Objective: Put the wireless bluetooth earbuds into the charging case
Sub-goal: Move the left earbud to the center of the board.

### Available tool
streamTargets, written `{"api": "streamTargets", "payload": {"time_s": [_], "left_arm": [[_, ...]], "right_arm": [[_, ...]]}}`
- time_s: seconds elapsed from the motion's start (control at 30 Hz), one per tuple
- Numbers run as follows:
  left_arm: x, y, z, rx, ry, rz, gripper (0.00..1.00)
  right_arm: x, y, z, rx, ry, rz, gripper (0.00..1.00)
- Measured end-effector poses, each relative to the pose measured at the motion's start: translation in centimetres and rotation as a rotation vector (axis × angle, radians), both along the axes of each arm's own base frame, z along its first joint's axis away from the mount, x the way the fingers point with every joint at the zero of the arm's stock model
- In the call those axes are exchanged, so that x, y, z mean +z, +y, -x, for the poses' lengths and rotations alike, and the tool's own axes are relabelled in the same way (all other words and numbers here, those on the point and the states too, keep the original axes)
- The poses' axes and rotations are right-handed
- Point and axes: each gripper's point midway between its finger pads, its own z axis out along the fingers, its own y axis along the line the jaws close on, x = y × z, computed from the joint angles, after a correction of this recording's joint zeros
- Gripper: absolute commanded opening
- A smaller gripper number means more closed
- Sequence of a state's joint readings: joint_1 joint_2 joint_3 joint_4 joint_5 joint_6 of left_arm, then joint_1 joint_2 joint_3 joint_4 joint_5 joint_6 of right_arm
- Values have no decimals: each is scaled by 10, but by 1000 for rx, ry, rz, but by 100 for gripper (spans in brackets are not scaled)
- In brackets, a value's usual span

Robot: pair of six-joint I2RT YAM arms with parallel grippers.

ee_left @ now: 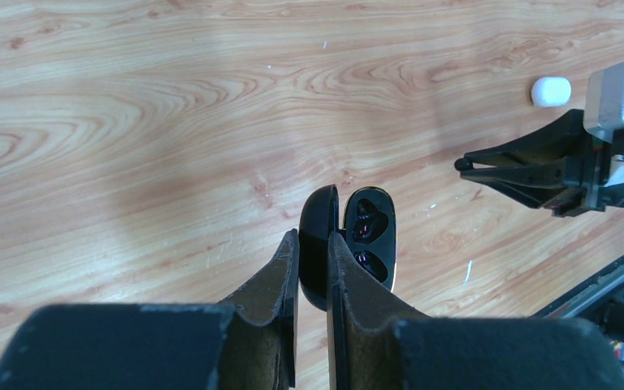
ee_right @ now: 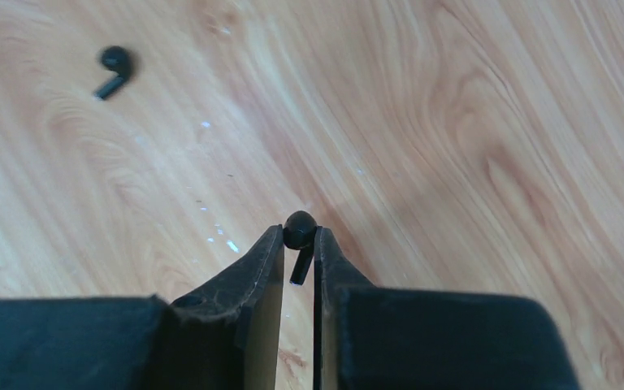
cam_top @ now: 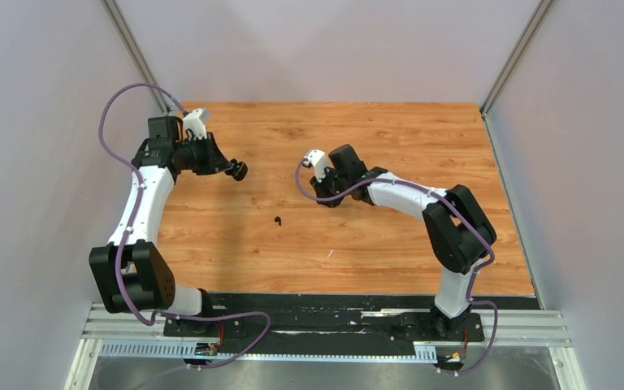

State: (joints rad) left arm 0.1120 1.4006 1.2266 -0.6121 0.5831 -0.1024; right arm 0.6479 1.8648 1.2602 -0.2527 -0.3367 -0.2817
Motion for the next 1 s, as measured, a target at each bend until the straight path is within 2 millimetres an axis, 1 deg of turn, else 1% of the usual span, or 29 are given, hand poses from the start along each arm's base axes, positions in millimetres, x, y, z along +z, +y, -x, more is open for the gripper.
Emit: {"api": "streamTargets", "payload": {"time_s": [0.07, 0.13, 0.17, 0.2, 0.23, 0.3, 0.37, 0.47, 0.6, 0.67, 0.7, 0.8, 0.9, 0.93, 1.0], "left_arm": [[-1, -1, -1, 0, 5, 6, 0], [-2, -1, -1, 0, 10, 11, 0], [-2, -2, -1, 0, 11, 13, 0], [-2, -2, -1, 0, 12, 16, 0], [-2, -2, -1, 0, 12, 17, 0], [-2, -2, -1, 2, 14, 19, 0], [-2, -2, -1, 4, 15, 21, 0], [-2, -2, -1, 6, 17, 23, 0], [-2, -2, -1, 6, 18, 23, 0], [-2, -2, -1, 6, 19, 23, 0], [-2, -2, -1, 6, 19, 23, 0], [-1, -2, -2, 3, 17, 20, 0], [-1, -2, -2, 1, 16, 17, 0], [-1, -2, -2, 0, 16, 17, 0], [-2, -2, -2, -1, 18, 16, 0]], "right_arm": [[-7, -12, 0, -79, -12, 33, 0], [-25, -30, -1, -174, -19, 92, 0], [-33, -39, 0, -214, -17, 122, 2], [-42, -49, 2, -253, -13, 155, 7], [-48, -56, 3, -285, -11, 177, 16], [-47, -62, -4, -346, -38, 183, 37], [-47, -65, -6, -391, -35, 184, 53], [-48, -63, -4, -409, -7, 164, 67], [-46, -56, 5, -385, 60, 133, 73], [-40, -51, 8, -363, 97, 112, 74], [-33, -48, 10, -346, 116, 94, 73], [3, -47, 3, -304, 155, 6, 71], [44, -58, -15, -273, 144, -99, 70], [57, -64, -23, -261, 127, -128, 67], [70, -75, -32, -229, 96, -153, 59]]}}
